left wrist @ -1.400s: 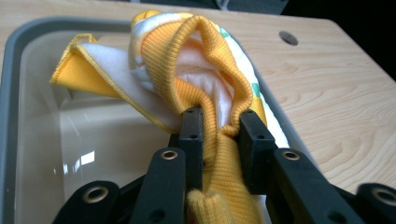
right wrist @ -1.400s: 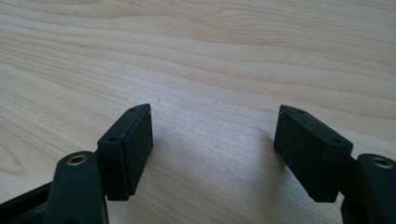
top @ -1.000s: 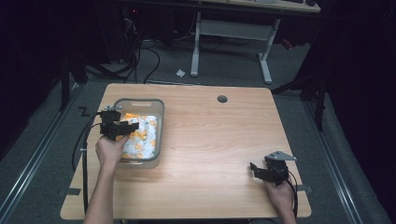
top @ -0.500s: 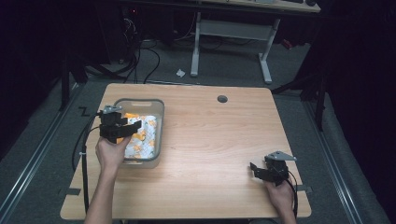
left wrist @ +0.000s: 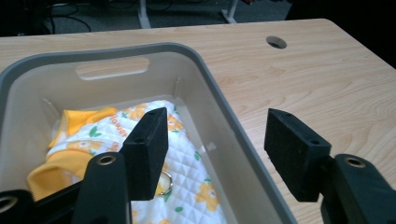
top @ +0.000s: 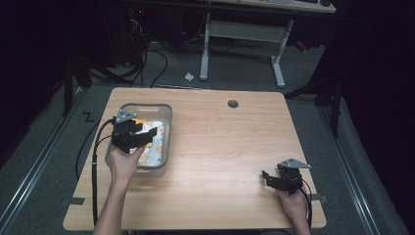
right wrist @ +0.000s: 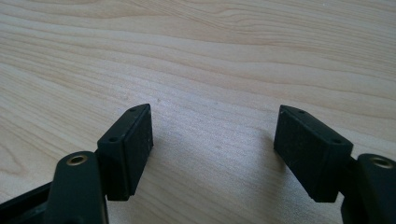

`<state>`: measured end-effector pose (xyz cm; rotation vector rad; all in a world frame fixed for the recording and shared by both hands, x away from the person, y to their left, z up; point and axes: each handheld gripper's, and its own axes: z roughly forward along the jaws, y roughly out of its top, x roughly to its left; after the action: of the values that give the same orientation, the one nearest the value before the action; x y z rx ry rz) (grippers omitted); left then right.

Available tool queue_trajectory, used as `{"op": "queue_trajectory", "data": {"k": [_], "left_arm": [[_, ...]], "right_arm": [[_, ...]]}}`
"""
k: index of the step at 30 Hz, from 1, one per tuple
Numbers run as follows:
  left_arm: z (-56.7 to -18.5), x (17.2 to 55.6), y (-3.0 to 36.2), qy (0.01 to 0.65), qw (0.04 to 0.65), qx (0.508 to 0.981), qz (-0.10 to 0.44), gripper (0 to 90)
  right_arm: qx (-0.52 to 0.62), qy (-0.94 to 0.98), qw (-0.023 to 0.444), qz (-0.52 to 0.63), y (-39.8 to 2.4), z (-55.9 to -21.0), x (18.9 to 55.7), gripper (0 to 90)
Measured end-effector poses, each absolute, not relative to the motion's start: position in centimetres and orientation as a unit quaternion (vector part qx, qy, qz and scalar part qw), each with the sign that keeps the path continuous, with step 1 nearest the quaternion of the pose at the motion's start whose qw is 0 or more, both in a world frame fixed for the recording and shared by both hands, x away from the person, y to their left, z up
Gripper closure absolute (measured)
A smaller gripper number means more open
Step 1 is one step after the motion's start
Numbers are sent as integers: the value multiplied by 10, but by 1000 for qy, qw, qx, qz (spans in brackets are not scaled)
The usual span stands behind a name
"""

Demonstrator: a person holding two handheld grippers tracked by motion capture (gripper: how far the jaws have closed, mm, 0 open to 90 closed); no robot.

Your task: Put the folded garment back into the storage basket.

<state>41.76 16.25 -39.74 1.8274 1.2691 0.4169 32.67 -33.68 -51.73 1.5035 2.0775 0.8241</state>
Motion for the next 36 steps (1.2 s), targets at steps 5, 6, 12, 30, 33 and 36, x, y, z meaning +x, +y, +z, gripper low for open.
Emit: {"op": "queue_trajectory", "data": {"k": [5,6,12,30,33,36], "left_arm": [[-395,412,155,500,434,731,168,390],[-395,411,153,498,437,731,166,389],[-395,405,147,489,448,730,164,386],[-396,395,120,468,452,744,150,363],[-397,394,115,464,451,748,148,362],[-398,393,109,458,451,752,145,357]], "right_arm": [[544,752,222,298,-337,-517,327,284],[544,752,222,298,-337,-517,327,284],[544,752,222,298,-337,-517,327,284],[545,752,222,298,-337,-517,327,284],[545,751,222,298,-337,-517,327,285],[545,752,222,298,-337,-517,327,284]]}}
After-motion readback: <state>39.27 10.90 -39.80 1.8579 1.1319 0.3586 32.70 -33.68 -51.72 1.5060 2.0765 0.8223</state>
